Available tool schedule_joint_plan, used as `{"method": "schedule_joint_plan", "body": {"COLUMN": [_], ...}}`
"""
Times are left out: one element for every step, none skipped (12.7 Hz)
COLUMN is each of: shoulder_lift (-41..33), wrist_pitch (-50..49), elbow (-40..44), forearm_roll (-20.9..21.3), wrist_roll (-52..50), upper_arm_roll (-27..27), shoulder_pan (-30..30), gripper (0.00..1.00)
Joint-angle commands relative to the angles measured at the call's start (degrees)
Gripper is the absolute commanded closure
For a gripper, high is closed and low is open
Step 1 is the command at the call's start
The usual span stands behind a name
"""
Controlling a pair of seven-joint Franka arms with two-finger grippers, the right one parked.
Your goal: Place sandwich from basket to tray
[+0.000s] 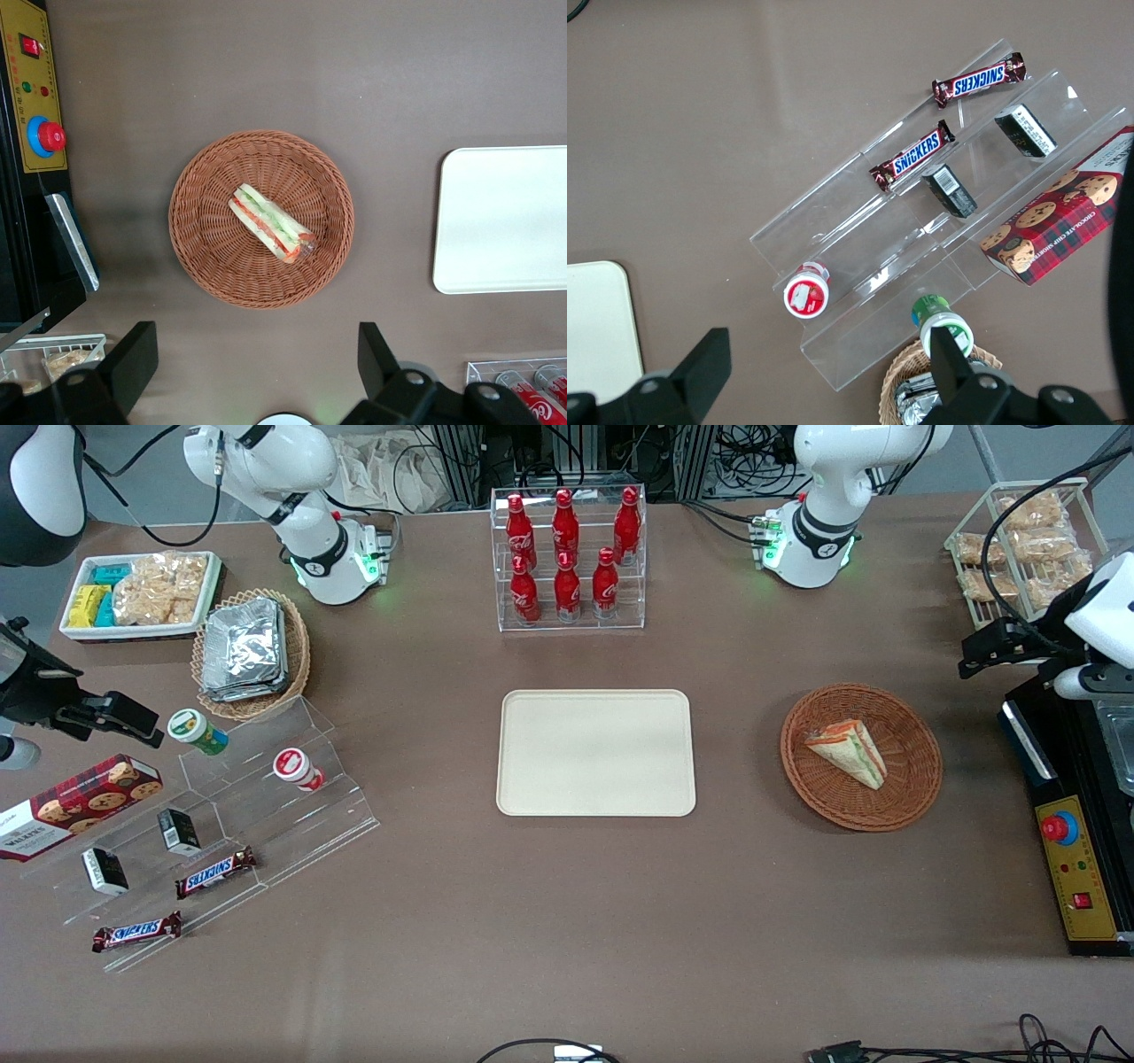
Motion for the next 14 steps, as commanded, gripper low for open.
{"method": "schedule_joint_plan", "body": {"shoulder_lift": [-0.1,0.4,0.8,0.9,1.0,0.8,0.5,0.5,0.2,-0.4,-1.6,-3.2,-4.4,-5.1], "wrist_pitch": [-1.9,-2.0,-2.0,-2.0,-2.0,-1.4,-1.0,-1.0,-0.3,1.5,3.9,6.9,9.7,11.5], "elbow": [1.4,2.4,2.7,2.7,2.2,0.6,-0.5,-1.1,-2.9,-5.3,-8.3,-11.9,-14.9,-17.4], "forearm_roll": [-0.4,0.0,0.2,-0.4,-0.4,-0.1,0.0,0.0,0.0,0.0,0.0,0.0,0.1,0.0], "wrist_roll": [-0.8,-1.4,-2.1,-4.5,-6.7,-7.3,-8.0,-10.3,-11.6,-12.8,-15.2,-18.6,-20.8,-21.3], "upper_arm_roll": [-0.2,-0.4,-0.5,-0.6,-0.6,-0.6,-0.7,-0.6,-0.6,-0.5,-0.5,-0.5,-0.6,-0.5], "shoulder_pan": [0.5,0.5,0.2,0.2,0.1,0.0,0.0,0.0,0.0,0.1,0.2,0.1,0.1,0.1], "gripper": [0.0,0.0,0.0,0.0,0.0,0.0,0.0,0.0,0.0,0.0,0.0,0.0,0.0,0.0]}}
